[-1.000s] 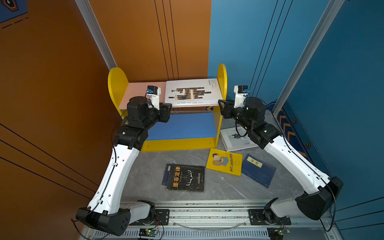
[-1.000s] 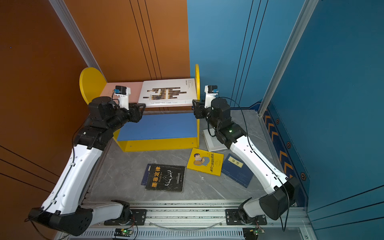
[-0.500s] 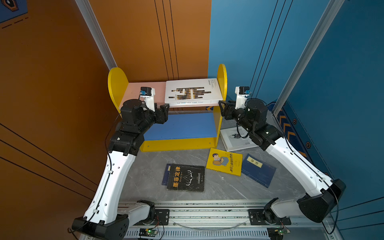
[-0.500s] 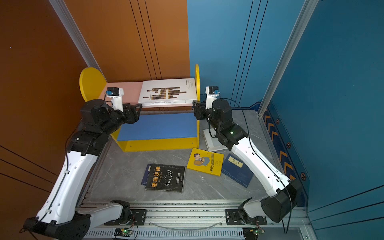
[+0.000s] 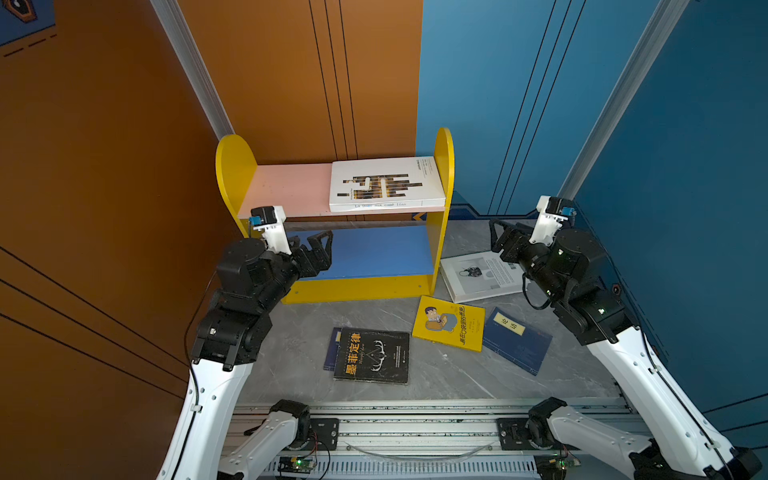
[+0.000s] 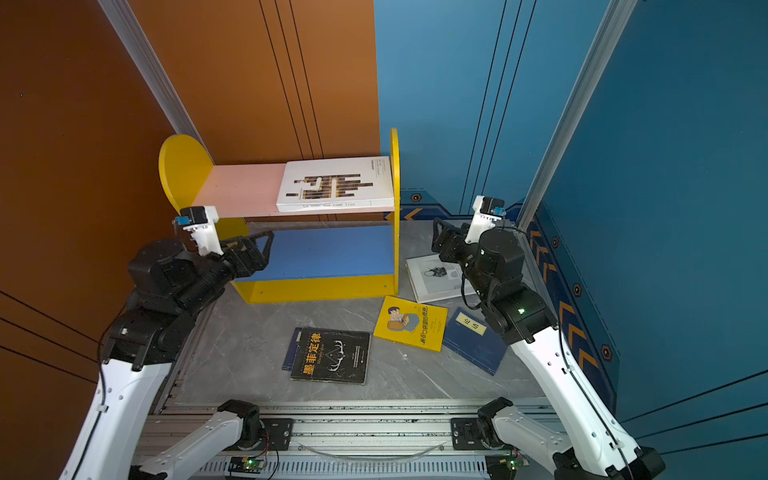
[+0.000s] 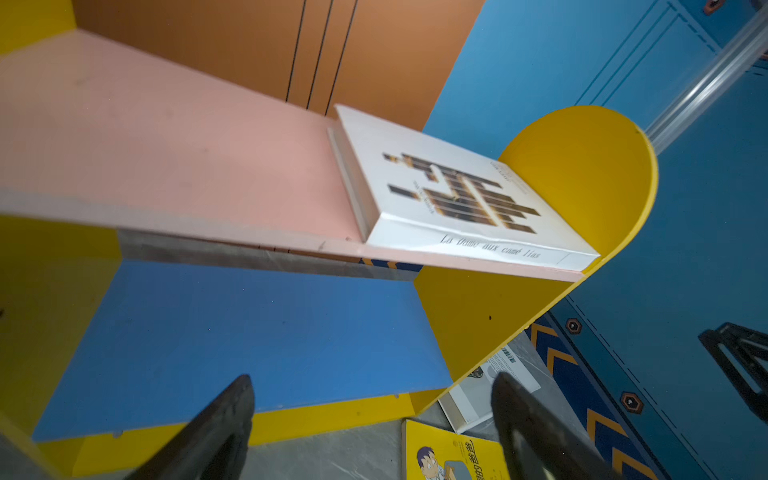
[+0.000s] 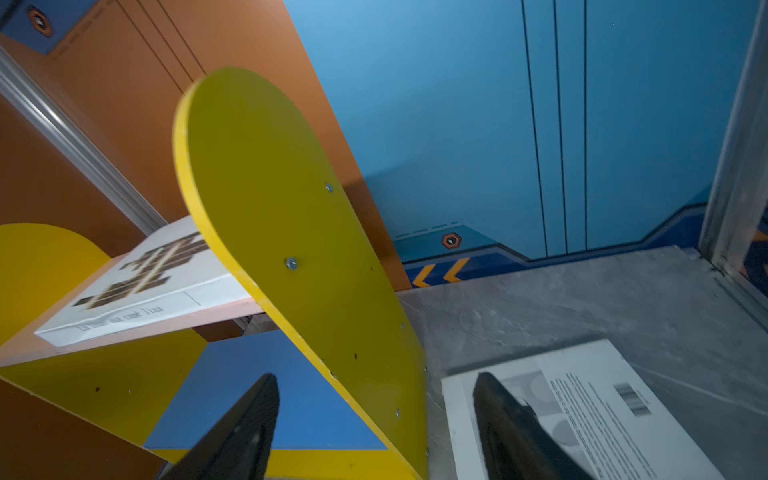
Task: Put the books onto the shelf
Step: 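Release the white book and lower both grippers toward the black book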
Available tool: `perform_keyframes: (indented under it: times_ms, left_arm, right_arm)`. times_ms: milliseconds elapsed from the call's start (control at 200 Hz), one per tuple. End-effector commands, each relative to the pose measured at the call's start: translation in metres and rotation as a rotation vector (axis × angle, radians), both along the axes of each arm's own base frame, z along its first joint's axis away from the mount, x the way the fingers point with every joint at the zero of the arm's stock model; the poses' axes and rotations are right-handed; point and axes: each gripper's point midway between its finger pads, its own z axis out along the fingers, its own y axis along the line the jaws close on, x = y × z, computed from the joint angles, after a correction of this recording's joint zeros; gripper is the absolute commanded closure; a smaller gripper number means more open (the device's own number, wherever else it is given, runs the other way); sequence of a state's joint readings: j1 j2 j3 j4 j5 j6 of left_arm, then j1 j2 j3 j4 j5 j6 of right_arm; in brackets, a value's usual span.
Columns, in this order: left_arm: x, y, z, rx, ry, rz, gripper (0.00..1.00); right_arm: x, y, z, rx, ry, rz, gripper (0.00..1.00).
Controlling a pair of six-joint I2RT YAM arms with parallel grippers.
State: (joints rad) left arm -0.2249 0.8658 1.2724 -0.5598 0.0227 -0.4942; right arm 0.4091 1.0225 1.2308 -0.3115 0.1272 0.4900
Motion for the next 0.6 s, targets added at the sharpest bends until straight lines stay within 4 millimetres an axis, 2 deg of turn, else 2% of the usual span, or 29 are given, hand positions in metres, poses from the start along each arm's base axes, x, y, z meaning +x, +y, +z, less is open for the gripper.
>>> perform_keyframes:
  times_ms: [0,80,90,115,260,391,461,591]
  left_arm:
    - [-0.017,0.023,-0.067,-0.145,0.211,0.197,0.07]
    - [-0.03,0.022,-0.107,-0.254,0.317,0.255,0.08]
    - [-0.031,0.021,-0.121,-0.259,0.348,0.262,0.08]
    - [-0.035,0.018,-0.137,-0.281,0.386,0.269,0.09]
    - [-0.063,0.005,-0.205,-0.327,0.565,0.342,0.07]
    - [-0.081,-0.019,-0.251,-0.31,0.692,0.346,0.0]
    - [-0.09,-0.029,-0.27,-0.289,0.754,0.356,0.02]
    - [-0.104,-0.045,-0.298,-0.265,0.844,0.373,0.02]
  right_arm:
    - [-0.002,0.005,-0.056,0.068,0.175,0.017,0.22]
    - [-0.004,0.015,-0.081,0.094,0.242,0.062,0.22]
    - [-0.004,0.016,-0.084,0.097,0.251,0.069,0.22]
    - [-0.005,0.02,-0.092,0.105,0.272,0.09,0.22]
    - [-0.019,0.057,-0.134,0.119,0.346,0.275,0.23]
    - [-0.038,0.083,-0.165,0.022,0.392,0.374,0.22]
    - [-0.046,0.099,-0.178,-0.047,0.403,0.42,0.14]
    - [-0.052,0.133,-0.2,-0.111,0.429,0.495,0.13]
